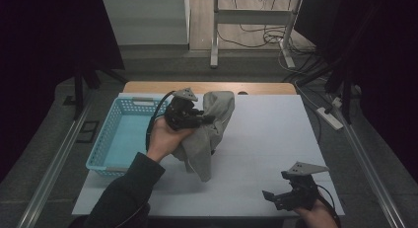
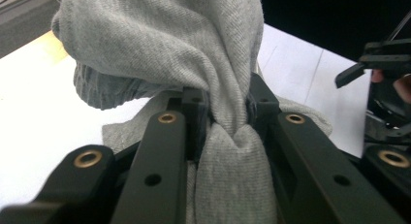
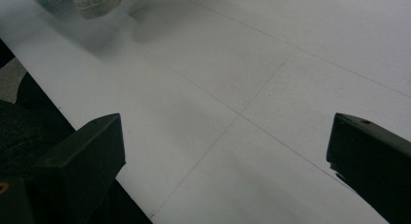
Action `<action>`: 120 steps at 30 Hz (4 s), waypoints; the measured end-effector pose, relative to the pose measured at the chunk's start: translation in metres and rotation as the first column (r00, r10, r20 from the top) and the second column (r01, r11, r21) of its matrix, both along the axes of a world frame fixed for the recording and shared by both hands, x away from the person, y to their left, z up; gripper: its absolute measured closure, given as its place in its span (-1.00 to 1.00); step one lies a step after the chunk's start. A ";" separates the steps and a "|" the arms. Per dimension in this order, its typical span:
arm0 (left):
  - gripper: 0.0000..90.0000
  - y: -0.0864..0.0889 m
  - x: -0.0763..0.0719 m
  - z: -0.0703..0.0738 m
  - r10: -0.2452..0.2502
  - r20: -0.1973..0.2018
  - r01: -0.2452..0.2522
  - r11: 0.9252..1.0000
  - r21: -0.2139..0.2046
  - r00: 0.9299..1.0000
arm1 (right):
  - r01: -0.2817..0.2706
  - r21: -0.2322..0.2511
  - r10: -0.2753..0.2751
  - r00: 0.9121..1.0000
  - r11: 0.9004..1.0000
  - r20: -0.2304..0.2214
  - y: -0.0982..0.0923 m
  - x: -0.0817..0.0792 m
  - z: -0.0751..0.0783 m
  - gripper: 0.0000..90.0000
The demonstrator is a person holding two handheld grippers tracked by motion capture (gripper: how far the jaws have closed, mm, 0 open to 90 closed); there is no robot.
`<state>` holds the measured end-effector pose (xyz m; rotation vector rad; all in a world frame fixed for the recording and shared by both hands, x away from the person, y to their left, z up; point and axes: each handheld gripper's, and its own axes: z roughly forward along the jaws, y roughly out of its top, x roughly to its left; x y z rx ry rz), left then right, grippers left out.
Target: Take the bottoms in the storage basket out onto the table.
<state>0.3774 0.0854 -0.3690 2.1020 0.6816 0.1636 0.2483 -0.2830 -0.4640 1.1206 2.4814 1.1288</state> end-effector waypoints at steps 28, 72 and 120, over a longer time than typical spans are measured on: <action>0.63 -0.037 0.035 -0.062 0.015 -0.077 -0.007 0.994 0.106 0.997 | -0.005 0.005 0.005 1.000 1.000 -0.003 -0.001 0.000 0.000 -0.99; -0.31 -0.060 0.045 -0.102 -0.032 -0.199 0.075 0.975 0.211 0.980 | -0.007 0.000 0.007 1.000 1.000 -0.005 0.000 0.000 0.000 -0.99; -1.00 -0.041 0.015 -0.080 -0.213 -0.132 0.226 0.970 0.090 0.968 | -0.006 -0.006 0.006 1.000 1.000 -0.007 0.001 0.001 -0.001 -0.99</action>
